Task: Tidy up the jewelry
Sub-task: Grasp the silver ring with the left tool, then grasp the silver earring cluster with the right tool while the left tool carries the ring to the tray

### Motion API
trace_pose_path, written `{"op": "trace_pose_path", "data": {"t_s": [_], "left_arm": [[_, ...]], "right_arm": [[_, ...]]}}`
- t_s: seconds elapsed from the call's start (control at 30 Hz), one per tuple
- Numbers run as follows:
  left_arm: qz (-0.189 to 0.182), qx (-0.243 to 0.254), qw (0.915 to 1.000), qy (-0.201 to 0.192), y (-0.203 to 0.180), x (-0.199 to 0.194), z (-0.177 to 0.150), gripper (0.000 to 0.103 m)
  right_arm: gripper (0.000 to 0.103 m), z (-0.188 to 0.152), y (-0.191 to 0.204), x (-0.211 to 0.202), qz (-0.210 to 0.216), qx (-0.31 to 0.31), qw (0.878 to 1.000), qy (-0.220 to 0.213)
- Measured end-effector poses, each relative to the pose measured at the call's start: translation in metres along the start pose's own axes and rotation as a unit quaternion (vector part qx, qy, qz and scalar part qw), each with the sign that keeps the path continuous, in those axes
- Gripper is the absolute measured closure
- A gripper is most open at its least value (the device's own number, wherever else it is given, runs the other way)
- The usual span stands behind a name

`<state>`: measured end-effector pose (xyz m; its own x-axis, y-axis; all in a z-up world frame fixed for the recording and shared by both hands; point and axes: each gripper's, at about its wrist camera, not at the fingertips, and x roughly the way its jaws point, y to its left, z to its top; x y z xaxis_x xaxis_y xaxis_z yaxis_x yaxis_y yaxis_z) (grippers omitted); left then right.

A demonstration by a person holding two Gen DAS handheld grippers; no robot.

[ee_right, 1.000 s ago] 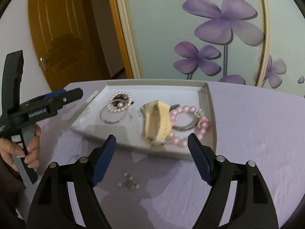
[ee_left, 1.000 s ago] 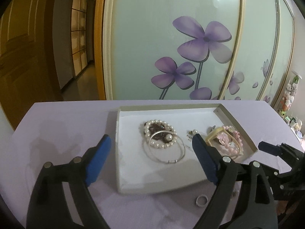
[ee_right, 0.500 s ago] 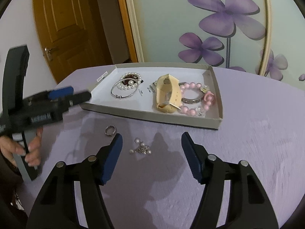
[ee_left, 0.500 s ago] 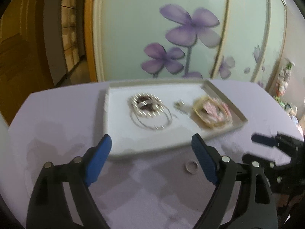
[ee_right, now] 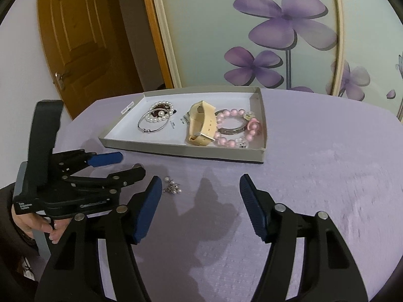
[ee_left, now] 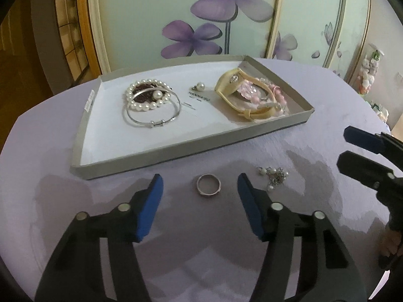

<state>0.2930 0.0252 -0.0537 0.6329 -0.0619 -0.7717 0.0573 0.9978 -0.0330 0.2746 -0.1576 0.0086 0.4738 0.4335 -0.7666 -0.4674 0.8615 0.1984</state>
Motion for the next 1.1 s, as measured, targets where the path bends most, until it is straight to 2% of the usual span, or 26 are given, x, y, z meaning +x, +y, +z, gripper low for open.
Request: {"op": "trace_pose_path", "data": {"t_s": [0.2, 0.3, 0.33, 0.37, 0.6, 0.83, 1.1], "left_arm": [[0.015, 0.002, 0.9999, 0.007, -0.006, 0.006, 0.004, 0.055], [0.018, 0.007, 0.9998, 0.005, -0.010, 0.007, 0.006, 0.070], [0.019, 0.008, 0.9998, 0.005, -0.011, 0.007, 0.006, 0.079], [0.020, 0.008, 0.9998, 0.004, -0.011, 0.006, 0.006, 0.081], [0.016, 0.000, 0.9999, 0.003, -0.006, 0.006, 0.007, 0.082], [0.020, -0.026, 0.9994, -0.013, 0.022, -0.009, 0.005, 0.082], [0.030, -0.052, 0.9968, -0.052, 0.055, -0.037, 0.009, 0.082]], "right_arm": [[0.037, -0.001, -0.002, -0.001, 0.004, 0.005, 1.000, -0.002], [0.037, -0.002, -0.003, -0.001, 0.005, 0.006, 1.000, -0.003], [0.037, -0.002, -0.003, -0.001, 0.005, 0.006, 1.000, -0.003], [0.037, -0.002, -0.003, -0.001, 0.006, 0.006, 1.000, -0.002], [0.037, -0.003, 0.002, 0.002, 0.010, -0.002, 1.000, 0.004], [0.037, -0.002, 0.017, 0.020, 0.016, -0.029, 0.999, 0.029], [0.053, -0.002, 0.034, 0.046, 0.019, -0.058, 0.996, 0.067]]}}
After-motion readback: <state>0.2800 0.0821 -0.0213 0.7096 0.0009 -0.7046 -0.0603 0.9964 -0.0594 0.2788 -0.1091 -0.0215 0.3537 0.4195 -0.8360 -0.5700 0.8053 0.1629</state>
